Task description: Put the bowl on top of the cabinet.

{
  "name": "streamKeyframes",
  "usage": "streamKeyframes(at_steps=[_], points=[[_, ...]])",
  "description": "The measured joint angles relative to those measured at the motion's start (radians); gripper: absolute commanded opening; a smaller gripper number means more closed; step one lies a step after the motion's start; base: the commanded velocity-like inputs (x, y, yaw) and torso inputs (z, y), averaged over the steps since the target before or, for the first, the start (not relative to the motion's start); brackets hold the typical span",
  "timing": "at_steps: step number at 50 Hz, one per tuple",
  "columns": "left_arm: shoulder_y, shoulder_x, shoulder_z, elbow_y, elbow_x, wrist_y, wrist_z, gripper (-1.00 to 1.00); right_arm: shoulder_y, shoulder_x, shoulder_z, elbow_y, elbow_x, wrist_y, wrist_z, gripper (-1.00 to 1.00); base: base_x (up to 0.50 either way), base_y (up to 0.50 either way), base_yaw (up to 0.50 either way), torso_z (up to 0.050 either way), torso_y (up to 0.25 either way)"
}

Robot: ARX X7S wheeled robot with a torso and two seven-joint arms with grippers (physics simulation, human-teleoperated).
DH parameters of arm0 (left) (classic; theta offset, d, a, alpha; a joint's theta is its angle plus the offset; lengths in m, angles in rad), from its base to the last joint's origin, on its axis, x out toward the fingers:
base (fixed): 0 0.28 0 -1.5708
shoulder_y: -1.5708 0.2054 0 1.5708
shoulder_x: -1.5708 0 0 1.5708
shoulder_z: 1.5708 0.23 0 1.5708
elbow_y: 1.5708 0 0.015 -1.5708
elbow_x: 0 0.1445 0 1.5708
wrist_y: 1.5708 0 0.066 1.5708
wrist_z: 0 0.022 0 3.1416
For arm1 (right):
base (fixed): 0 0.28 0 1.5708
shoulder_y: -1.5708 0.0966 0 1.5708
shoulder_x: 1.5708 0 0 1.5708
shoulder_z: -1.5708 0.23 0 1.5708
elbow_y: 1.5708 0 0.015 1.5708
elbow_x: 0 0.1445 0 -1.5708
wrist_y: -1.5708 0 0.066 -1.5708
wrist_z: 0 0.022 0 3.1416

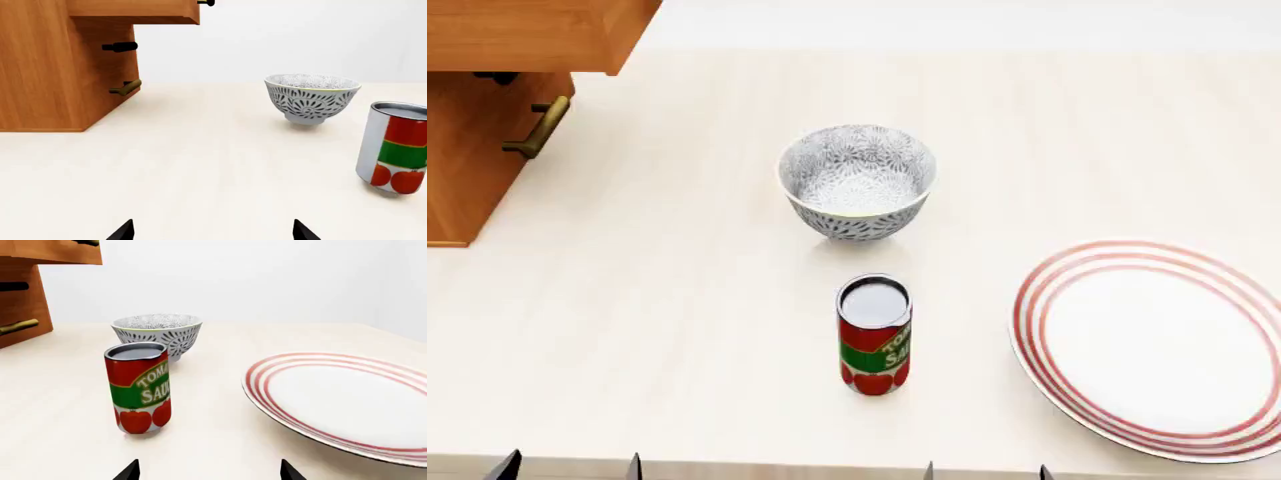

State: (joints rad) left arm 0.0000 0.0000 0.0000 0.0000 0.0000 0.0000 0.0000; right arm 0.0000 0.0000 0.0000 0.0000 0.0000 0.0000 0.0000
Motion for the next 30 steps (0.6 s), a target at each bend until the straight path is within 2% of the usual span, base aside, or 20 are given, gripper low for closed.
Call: streamKeyframes(at_steps=[24, 30], points=[[-0.003, -0.048, 0.057, -0.001, -0.049, 0.001, -0.057, 1.0, -0.001, 0.047, -0.055, -0.005, 0.052, -0.003, 0.065, 1.0, 0.0, 0.0, 0.0, 0.0, 0.0], [-0.003, -0.056, 0.07, -0.001, -0.06, 0.002, -0.068, 1.0, -0.001, 0.061, -0.069, -0.006, 0.052, -0.006, 0.08, 1.0, 0.0, 0.45, 0.0, 0.0, 0.0]])
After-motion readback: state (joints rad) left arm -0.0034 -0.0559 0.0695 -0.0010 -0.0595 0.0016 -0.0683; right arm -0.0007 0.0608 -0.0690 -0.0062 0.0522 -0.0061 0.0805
